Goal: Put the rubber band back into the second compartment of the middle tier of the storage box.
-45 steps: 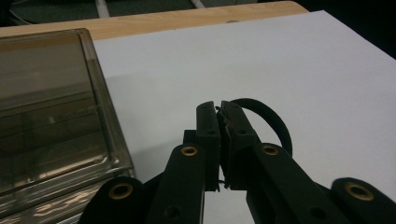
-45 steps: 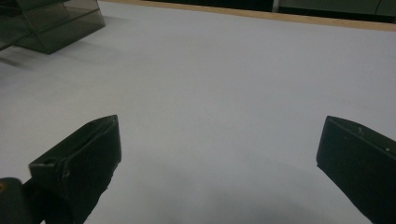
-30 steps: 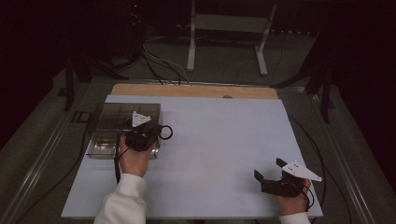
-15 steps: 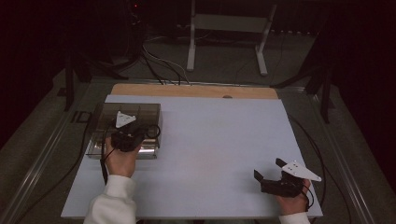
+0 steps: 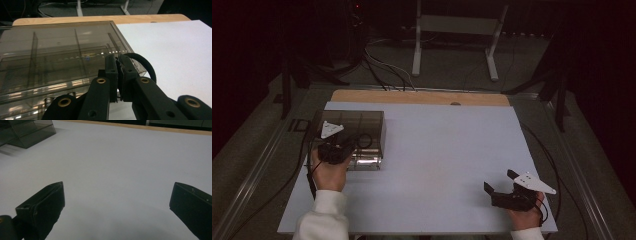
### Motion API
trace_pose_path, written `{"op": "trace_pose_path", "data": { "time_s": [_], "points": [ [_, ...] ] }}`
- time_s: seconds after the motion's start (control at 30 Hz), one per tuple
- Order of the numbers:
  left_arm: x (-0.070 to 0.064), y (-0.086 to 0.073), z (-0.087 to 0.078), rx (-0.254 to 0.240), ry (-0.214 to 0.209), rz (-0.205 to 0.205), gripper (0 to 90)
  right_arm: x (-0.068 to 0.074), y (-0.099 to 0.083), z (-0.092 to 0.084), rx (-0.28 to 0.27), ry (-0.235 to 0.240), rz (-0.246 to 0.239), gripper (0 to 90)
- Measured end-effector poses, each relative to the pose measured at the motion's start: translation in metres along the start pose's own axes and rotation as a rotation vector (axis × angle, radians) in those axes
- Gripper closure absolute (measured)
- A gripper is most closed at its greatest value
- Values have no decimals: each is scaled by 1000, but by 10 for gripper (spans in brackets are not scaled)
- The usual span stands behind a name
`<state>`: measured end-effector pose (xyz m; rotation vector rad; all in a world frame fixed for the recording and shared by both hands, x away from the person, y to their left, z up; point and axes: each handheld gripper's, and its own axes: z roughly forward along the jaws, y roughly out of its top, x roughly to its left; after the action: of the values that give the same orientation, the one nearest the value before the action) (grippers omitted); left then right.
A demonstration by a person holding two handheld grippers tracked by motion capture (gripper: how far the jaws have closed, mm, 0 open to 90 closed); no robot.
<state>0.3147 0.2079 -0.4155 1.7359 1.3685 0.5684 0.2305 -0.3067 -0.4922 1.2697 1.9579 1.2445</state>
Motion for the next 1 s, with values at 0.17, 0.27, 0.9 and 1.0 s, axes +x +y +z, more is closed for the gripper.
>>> {"op": "trace_pose_path", "data": {
  "time_s": [0.17, 0.27, 0.9, 1.0],
  "points": [
    [5, -1, -4, -3, 8, -2, 876, 0, 0, 1, 2, 1, 1, 0],
    [9, -3, -6, -6, 13, -5, 875, 0, 0, 1, 3, 1, 2, 0],
    [26, -14, -13, -10, 47, -11, 875, 0, -1, 0, 4, -1, 6, 0],
    [27, -17, -14, -13, 48, -5, 874, 0, -1, 0, 7, 0, 7, 0]
  ]
}}
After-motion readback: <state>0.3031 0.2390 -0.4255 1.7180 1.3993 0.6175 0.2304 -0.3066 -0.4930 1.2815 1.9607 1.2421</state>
